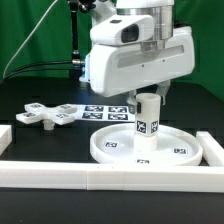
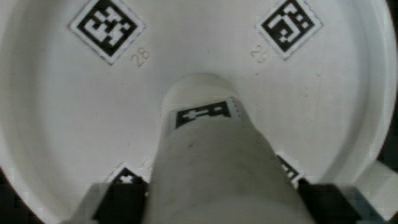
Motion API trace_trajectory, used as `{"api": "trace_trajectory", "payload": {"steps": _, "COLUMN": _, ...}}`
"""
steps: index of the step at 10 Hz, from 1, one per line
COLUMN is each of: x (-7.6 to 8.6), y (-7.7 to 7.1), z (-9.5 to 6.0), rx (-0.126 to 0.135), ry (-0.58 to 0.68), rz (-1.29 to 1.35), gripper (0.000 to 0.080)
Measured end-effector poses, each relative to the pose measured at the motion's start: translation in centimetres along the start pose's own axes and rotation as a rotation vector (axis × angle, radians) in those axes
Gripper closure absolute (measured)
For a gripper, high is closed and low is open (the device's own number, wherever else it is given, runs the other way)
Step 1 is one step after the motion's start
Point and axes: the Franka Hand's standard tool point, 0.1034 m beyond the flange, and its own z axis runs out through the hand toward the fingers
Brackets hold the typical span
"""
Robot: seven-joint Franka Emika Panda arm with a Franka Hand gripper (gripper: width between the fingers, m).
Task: Assemble round table
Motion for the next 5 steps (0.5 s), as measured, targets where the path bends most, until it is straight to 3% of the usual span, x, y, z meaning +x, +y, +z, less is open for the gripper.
{"api": "trace_trajectory", "payload": {"steps": 5, "x": 0.05, "y": 0.07, "z": -0.03, "rx": -0.001, "ry": 0.003, "rz": 0.355, "gripper": 0.0392}}
